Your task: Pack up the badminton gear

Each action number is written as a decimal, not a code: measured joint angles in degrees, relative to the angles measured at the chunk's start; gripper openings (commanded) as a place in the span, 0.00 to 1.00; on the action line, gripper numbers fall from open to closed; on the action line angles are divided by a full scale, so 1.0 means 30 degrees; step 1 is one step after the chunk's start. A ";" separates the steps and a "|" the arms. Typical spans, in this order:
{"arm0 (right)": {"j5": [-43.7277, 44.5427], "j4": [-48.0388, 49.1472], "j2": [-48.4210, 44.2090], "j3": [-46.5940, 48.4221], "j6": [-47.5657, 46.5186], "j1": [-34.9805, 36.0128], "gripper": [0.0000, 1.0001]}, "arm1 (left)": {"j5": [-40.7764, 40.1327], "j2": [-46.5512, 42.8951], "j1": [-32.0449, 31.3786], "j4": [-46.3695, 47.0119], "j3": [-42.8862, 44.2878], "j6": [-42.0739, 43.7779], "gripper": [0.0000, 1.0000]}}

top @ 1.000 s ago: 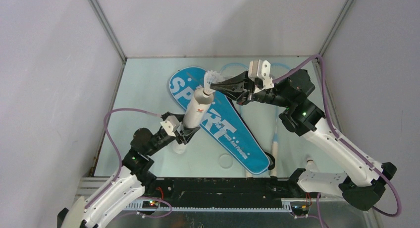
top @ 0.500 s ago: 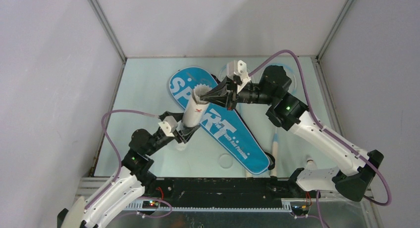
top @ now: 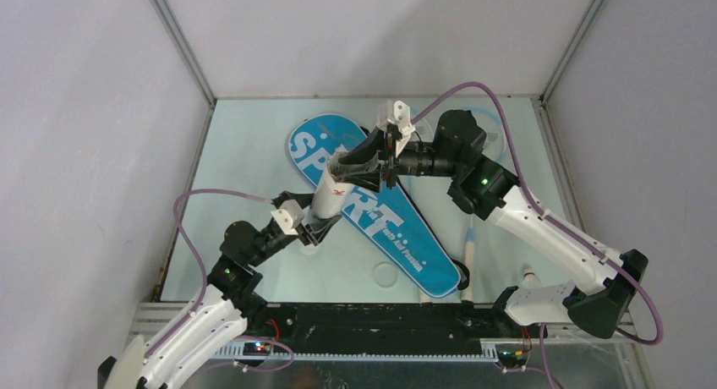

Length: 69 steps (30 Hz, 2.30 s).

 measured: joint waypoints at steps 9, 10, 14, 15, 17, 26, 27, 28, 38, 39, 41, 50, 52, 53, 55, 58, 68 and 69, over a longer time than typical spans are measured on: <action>0.1581 -0.0867 -0.1923 0.0058 -0.1807 0.0022 0.97 | -0.1413 -0.0102 -0.0015 -0.0029 -0.0044 0.0102 0.41; 0.1741 -0.0860 -0.2412 0.0066 -0.2076 0.0022 0.98 | -0.1727 -0.0109 -0.0015 -0.0051 -0.0095 0.0095 0.41; 0.2630 -0.0794 -0.3694 0.0197 -0.2463 0.0015 0.99 | -0.2900 -0.0393 -0.0015 -0.0095 -0.0379 0.0066 0.41; 0.3038 -0.0721 -0.3898 0.0262 -0.2463 0.0007 0.99 | -0.3104 -0.0546 -0.0015 -0.0131 -0.0481 0.0058 0.41; 0.3985 -0.0481 -0.4051 0.0342 -0.2288 -0.0117 0.99 | -0.3621 -0.1049 -0.0015 -0.0248 -0.0750 0.0058 0.41; 1.3056 0.1239 0.0007 0.0903 0.2973 -0.2936 0.99 | -0.6601 -0.3504 -0.0015 -0.1209 -0.0874 -0.0168 0.41; 1.3733 0.1122 0.1042 0.1173 0.3563 -0.3293 0.99 | -0.6805 -0.3708 -0.0015 -0.1209 -0.0874 -0.0226 0.41; 1.4294 0.0918 0.2113 0.1588 0.4029 -0.3534 0.97 | -0.7023 -0.3876 -0.0015 -0.1209 -0.0896 -0.0262 0.41; 1.6203 -0.4248 1.4375 1.0987 0.6929 -0.3410 0.88 | -0.7541 -0.3985 -0.0015 -0.1923 -0.1297 -0.0408 0.40; 1.6385 -0.4699 1.5708 1.2320 0.7009 -0.3308 0.88 | -0.7512 -0.3949 -0.0015 -0.2011 -0.1297 -0.0408 0.40; 1.6866 -0.5435 1.8447 1.5030 0.7249 -0.3111 0.87 | -0.7490 -0.3898 -0.0015 -0.2171 -0.1297 -0.0408 0.40; 1.7092 -0.7373 2.4538 1.8593 0.8320 -0.2696 0.80 | -0.7031 -0.3942 -0.0015 -0.2200 -0.1304 -0.0415 0.40; 1.7034 -0.7730 2.4946 1.8593 0.8626 -0.2681 0.77 | -0.6980 -0.3956 -0.0015 -0.2200 -0.1304 -0.0415 0.40; 1.7041 -0.7898 2.5004 1.8578 0.8706 -0.2681 0.76 | -0.6943 -0.3963 -0.0015 -0.2200 -0.1297 -0.0415 0.41; 1.7078 -0.8102 2.5004 1.8564 0.8816 -0.2681 0.73 | -0.6849 -0.3978 -0.0015 -0.2200 -0.1304 -0.0415 0.40; 1.7282 -0.7788 2.4880 1.8272 0.8794 -0.2645 0.67 | -0.6666 -0.4036 -0.0015 -0.2208 -0.1297 -0.0415 0.40; 1.7704 -0.7592 2.3788 1.5926 0.8451 -0.2543 0.61 | -0.6368 -0.4131 -0.0015 -0.2200 -0.1297 -0.0583 0.40; 1.7748 -0.7577 2.3554 1.5671 0.8386 -0.2521 0.60 | -0.6346 -0.4131 -0.0015 -0.2200 -0.1297 -0.0583 0.40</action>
